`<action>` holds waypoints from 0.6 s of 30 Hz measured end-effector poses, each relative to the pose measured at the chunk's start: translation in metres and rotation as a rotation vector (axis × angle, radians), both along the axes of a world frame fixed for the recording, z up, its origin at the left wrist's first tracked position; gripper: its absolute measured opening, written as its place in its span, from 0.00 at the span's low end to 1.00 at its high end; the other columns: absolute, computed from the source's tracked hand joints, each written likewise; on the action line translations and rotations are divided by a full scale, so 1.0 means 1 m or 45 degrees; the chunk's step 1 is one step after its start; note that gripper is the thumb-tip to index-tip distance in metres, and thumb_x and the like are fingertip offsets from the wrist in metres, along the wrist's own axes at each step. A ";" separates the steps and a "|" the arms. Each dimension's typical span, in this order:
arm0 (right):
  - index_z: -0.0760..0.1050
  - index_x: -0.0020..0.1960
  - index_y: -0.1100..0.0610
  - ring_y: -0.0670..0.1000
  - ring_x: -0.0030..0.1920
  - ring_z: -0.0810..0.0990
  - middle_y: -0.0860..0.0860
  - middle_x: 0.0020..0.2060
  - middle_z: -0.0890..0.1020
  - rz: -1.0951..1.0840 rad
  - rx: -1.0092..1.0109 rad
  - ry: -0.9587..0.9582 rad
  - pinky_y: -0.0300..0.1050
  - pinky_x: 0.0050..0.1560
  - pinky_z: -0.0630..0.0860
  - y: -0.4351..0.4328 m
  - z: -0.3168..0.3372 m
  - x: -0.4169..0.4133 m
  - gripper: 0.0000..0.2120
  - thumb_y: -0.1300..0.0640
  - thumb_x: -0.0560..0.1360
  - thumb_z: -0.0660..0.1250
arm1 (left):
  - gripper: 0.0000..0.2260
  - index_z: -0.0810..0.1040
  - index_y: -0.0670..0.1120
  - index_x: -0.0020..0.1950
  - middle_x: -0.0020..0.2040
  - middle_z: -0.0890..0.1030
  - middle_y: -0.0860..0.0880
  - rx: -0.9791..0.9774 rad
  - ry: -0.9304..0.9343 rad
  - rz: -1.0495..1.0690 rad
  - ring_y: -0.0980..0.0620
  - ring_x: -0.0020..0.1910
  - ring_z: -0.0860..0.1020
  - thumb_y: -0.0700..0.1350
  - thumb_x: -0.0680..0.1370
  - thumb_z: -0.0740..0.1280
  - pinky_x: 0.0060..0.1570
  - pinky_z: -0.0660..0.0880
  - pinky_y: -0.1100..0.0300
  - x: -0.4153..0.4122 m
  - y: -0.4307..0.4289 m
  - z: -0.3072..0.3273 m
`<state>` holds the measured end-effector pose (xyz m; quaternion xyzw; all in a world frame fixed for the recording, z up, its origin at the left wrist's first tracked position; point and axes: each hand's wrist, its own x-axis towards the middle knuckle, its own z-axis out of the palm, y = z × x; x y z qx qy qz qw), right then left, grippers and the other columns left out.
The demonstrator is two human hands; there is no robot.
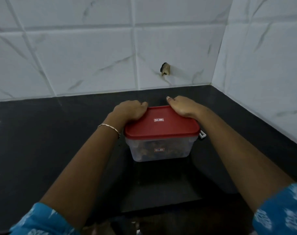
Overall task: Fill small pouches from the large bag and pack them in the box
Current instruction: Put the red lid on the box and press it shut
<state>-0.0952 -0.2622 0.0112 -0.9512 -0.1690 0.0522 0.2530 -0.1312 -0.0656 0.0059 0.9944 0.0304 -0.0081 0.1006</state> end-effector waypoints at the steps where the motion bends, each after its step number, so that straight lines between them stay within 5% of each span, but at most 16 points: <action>1: 0.77 0.54 0.66 0.57 0.57 0.77 0.60 0.55 0.79 0.011 0.012 0.011 0.43 0.51 0.65 0.000 -0.001 0.001 0.29 0.45 0.84 0.45 | 0.24 0.75 0.38 0.58 0.64 0.75 0.36 -0.006 -0.003 -0.007 0.38 0.61 0.74 0.53 0.82 0.46 0.58 0.69 0.50 -0.001 -0.001 0.000; 4: 0.76 0.42 0.65 0.57 0.46 0.79 0.60 0.42 0.79 0.057 0.050 0.024 0.45 0.43 0.67 -0.001 -0.004 0.001 0.28 0.47 0.84 0.47 | 0.18 0.72 0.41 0.44 0.58 0.78 0.35 -0.097 -0.026 -0.040 0.37 0.55 0.75 0.49 0.82 0.48 0.54 0.69 0.52 -0.007 -0.005 0.000; 9: 0.66 0.31 0.58 0.53 0.35 0.74 0.53 0.30 0.73 0.079 -0.006 -0.060 0.45 0.41 0.66 -0.001 -0.006 0.000 0.27 0.49 0.84 0.47 | 0.17 0.64 0.43 0.35 0.52 0.78 0.35 -0.163 0.031 -0.092 0.37 0.51 0.76 0.44 0.83 0.49 0.50 0.71 0.51 -0.017 -0.012 0.012; 14: 0.67 0.30 0.57 0.52 0.31 0.73 0.52 0.27 0.72 0.123 -0.090 -0.111 0.46 0.39 0.69 0.003 -0.005 -0.001 0.27 0.51 0.84 0.46 | 0.11 0.68 0.38 0.47 0.50 0.77 0.35 -0.100 0.103 -0.083 0.36 0.48 0.76 0.42 0.82 0.50 0.43 0.70 0.51 -0.017 -0.012 0.013; 18: 0.67 0.31 0.56 0.51 0.29 0.73 0.51 0.27 0.73 0.147 -0.163 -0.085 0.45 0.35 0.69 0.003 0.000 -0.003 0.25 0.51 0.84 0.47 | 0.15 0.69 0.43 0.41 0.46 0.78 0.40 -0.031 0.081 -0.076 0.39 0.50 0.77 0.47 0.82 0.49 0.41 0.68 0.54 -0.017 -0.011 0.011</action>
